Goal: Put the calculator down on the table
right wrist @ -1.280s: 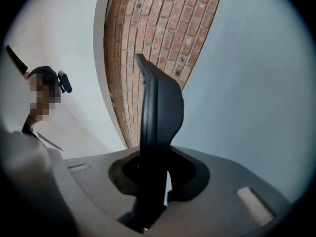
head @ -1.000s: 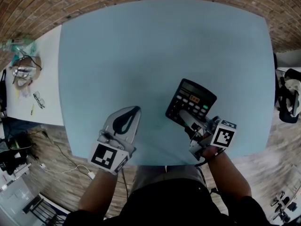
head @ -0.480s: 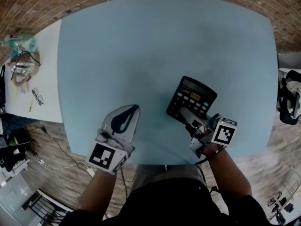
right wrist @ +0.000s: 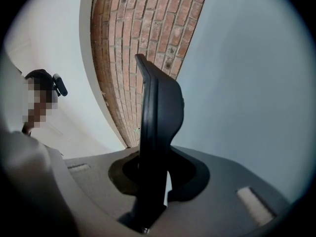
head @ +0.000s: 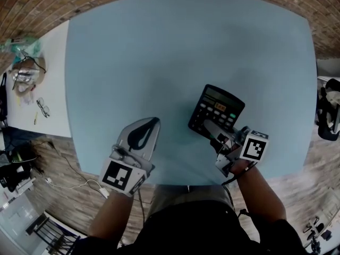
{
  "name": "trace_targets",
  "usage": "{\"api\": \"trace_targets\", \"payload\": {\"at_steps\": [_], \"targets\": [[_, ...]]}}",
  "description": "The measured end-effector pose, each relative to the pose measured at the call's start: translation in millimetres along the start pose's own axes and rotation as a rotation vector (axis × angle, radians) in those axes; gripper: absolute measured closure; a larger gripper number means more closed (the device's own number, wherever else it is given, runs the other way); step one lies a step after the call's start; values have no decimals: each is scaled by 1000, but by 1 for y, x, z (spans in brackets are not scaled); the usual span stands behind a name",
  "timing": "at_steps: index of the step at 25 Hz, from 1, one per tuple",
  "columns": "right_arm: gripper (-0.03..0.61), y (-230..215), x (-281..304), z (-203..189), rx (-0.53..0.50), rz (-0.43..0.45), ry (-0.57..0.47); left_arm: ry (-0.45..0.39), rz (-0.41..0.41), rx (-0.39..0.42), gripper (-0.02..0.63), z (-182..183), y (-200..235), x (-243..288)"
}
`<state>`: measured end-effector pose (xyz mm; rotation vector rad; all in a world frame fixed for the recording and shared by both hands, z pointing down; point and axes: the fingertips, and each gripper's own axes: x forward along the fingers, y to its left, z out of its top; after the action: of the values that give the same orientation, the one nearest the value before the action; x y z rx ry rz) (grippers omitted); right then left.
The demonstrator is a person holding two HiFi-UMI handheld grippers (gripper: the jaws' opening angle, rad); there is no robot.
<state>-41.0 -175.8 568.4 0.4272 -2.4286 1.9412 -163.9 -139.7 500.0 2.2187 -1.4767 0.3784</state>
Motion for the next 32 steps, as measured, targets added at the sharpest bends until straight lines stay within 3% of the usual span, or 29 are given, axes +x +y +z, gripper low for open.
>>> {"api": "trace_targets", "payload": {"at_steps": [8, 19, 32], "targets": [[505, -6, 2, -4, 12, -20, 13, 9, -17, 13, 611, -4, -2, -1], [505, -18, 2, -8, 36, -30, 29, -11, 26, -35, 611, -6, 0, -3], [505, -33, 6, -5, 87, -39, 21, -33, 79, -19, 611, -6, 10, -19]]}}
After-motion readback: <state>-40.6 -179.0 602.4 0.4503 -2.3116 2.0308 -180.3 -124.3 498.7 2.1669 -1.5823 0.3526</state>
